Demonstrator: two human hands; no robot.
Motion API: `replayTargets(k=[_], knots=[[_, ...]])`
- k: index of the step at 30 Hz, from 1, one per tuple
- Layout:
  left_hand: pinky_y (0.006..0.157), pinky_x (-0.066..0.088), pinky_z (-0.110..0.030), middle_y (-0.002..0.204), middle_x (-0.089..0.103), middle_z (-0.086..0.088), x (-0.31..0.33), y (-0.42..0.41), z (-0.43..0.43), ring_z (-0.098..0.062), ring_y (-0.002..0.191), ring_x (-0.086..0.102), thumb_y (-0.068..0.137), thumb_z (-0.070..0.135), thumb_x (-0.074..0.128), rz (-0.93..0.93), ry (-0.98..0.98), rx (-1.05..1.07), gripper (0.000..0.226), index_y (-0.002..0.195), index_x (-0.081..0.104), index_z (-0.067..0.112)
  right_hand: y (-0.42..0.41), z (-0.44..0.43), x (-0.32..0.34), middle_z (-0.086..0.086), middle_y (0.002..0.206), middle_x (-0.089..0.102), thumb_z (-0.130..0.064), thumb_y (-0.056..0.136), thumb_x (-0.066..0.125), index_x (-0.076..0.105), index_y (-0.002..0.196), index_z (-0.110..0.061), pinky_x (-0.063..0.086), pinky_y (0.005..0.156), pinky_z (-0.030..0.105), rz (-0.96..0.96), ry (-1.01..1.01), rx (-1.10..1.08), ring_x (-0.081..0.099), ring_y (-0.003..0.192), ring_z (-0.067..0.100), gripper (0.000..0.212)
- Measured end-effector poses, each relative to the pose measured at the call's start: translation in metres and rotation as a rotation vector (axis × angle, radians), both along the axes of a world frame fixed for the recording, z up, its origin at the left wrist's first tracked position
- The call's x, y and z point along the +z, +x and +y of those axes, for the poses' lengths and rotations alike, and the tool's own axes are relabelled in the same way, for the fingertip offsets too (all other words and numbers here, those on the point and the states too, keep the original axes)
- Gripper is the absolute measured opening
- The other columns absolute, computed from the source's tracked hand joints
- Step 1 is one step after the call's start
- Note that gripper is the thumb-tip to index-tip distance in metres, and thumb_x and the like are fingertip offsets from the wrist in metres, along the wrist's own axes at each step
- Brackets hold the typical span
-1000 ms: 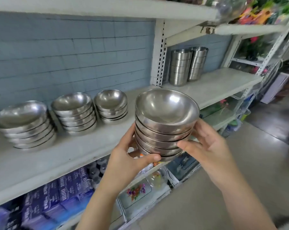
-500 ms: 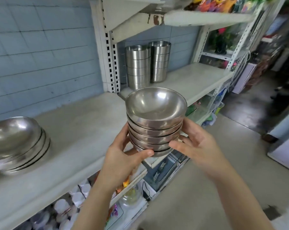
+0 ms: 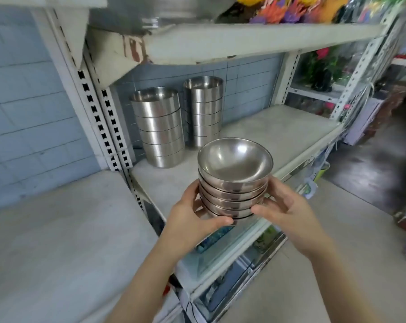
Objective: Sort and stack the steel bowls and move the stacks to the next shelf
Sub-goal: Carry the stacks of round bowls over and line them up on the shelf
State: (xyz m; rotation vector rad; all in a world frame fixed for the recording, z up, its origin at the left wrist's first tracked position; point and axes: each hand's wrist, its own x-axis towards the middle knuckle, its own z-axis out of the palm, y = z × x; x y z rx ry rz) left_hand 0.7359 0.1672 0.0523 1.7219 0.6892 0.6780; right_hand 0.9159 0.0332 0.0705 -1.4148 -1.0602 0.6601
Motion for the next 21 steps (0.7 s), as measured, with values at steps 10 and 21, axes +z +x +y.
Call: replayTargets(k=[10,21], knots=[[0.101,0.050,-0.036,0.121,0.061,0.017,-0.023,0.192,0.047,0.000,0.112,0.061,0.043,0.041,0.091,-0.044,-0.111,0.326,0.102,0.130,0.038,0.036,0.216,0.113,-0.019,-0.017,0.137,0.060,-0.025,0.064,0.089,0.045,0.143,-0.023,0.045,0.099,0.016,0.061,-0.120,0.368,0.055,0.128,0.003,0.091],[0.100,0.050,-0.039,0.123,0.061,0.015,-0.036,0.331,0.093,-0.005,0.111,0.064,0.042,0.053,0.089,0.047,-0.113,0.552,0.111,0.136,0.036,0.027,0.366,0.214,-0.034,-0.003,0.136,0.062,0.004,0.075,0.078,0.047,0.141,-0.020,0.043,0.107,0.022,0.028,-0.182,0.536,0.057,0.127,0.008,0.077]])
